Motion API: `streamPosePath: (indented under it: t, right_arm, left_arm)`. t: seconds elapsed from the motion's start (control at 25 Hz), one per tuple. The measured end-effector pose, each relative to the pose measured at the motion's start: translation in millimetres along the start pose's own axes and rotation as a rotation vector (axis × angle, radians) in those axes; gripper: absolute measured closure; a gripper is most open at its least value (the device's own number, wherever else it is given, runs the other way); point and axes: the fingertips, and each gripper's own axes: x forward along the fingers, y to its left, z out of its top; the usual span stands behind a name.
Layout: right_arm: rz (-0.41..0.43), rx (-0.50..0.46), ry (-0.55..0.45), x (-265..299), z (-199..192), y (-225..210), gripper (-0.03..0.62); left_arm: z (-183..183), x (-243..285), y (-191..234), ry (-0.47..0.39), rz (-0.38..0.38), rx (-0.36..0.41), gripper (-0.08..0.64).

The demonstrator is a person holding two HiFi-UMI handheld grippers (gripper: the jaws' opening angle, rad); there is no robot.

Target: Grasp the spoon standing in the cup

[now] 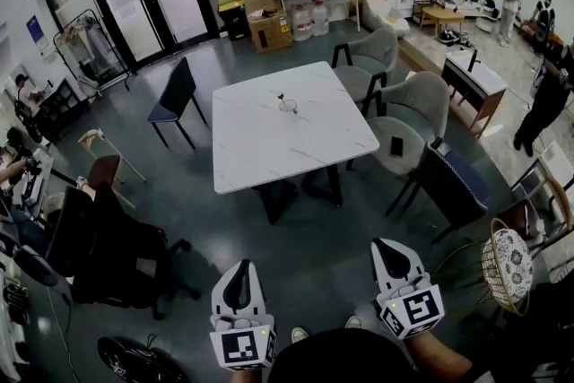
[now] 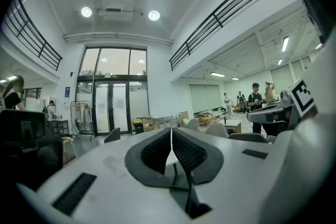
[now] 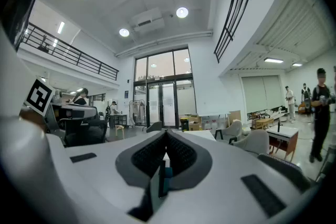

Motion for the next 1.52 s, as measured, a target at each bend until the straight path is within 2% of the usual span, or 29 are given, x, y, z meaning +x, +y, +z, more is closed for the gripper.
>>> streamPosePath:
  t: [0.44,0.64,1.0,1.28,1.52]
  right_arm:
    - [-0.007,0.012,0.013,-15.0,-10.3,-18.4,0.529]
    - [0.068,-0.057,0.018,-15.5,-13.5,-14.5,0.528]
    - [0.091,-0.01,0.103,-19.1,-44.4,-50.1,0.528]
    - [0.109,-0.006,0.138,16.7,-50.6,-54.4,0.528]
    - [0.101,-0.011,0.145,72.5,-42.8,-53.7,0.528]
  left_arm:
    - [-7.0,7.4,-27.1,0.032,-0.025,0.007,0.545]
    - [-7.0,12.0,-48.4,0.048,-0.038,-0.003,0.545]
    - [-17.9,17.3,-71.9,0.074,0.027,-0.023,0.545]
    - [-29.9,45.2,-68.4,0.112,0.003,-0.009,0.545]
    - [-42.8,97.0,-40.2,0.118,-0.014,-0.052,0.545]
